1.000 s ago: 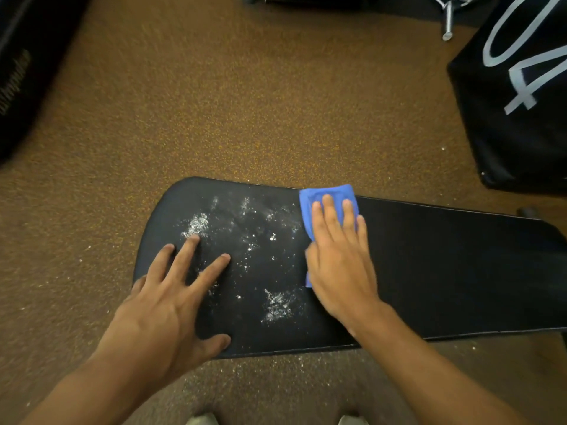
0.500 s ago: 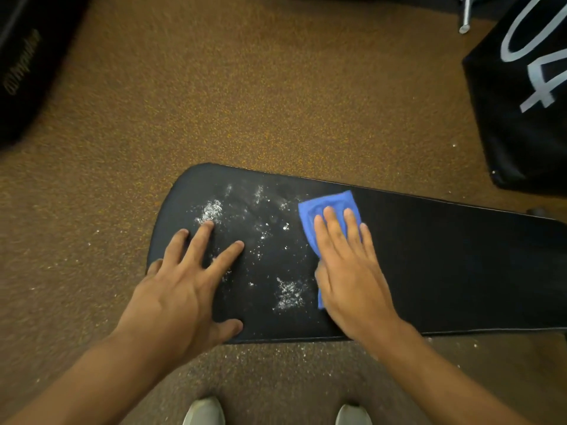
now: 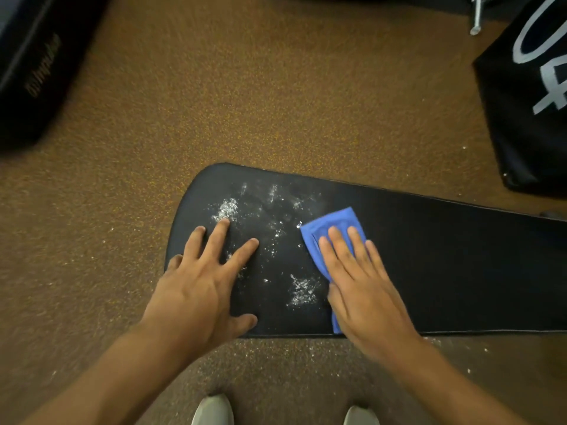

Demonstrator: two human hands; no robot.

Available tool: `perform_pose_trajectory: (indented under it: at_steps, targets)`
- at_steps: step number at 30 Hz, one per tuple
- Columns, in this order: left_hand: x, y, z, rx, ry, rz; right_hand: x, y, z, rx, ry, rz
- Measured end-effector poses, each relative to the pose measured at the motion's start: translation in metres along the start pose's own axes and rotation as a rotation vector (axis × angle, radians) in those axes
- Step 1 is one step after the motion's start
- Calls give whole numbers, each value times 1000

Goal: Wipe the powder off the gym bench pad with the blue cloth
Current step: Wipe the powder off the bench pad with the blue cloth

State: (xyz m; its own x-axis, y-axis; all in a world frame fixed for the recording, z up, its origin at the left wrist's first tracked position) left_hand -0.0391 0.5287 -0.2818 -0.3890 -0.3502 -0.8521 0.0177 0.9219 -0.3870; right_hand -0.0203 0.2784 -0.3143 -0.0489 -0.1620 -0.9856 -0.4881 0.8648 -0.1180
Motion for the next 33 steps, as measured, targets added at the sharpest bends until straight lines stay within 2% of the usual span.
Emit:
perform_pose_trajectory:
  at_steps: [3,6,8,12,14,16,18,21,22,25,28,31,33]
  targets:
    - [-2,-3,0,-4,20,25,4,-27,4,4,3,-17]
    - [-1,-3,1,4,18,37,0,-32,56,223,-2,21]
    - [1,-2,1,6,6,37,-5,-16,77,293,-8,51]
    - [1,-1,1,-8,18,47,-5,18,26,36,7,29]
    - [-1,-2,0,-13,28,38,-3,7,-1,-39,31,10]
    - [-2,-3,1,-6,31,41,1,-18,5,29,38,-5]
    - [-2,-3,1,-3,36,53,0,-35,39,183,28,-5]
    - [1,-1,1,-1,29,59,-6,-28,94,309,18,38]
    - [2,0,1,-3,27,56,-8,-20,99,291,13,47]
    - [1,-2,0,-14,27,57,-9,-2,66,78,12,2]
    - [-1,-5,-1,-18,54,49,-6,-21,36,-19,43,-22]
    - [-1,-4,0,-17,69,49,-4,-41,74,192,37,-7]
    - [1,-3,-1,-18,63,50,-9,-29,105,287,34,38]
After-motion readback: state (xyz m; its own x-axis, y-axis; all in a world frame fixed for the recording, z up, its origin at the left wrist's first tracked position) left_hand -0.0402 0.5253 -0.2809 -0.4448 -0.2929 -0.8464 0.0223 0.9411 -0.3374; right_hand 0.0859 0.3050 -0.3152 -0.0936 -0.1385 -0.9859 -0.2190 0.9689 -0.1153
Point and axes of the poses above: each hand's wrist, its own z-axis towards the middle knuckle, its own x-axis out of the palm, y = z × x, the point moved 3 cm from there along z, towards the middle knuckle, and after that the axes turned 15 degrees about -z, right-handed, at the moved point
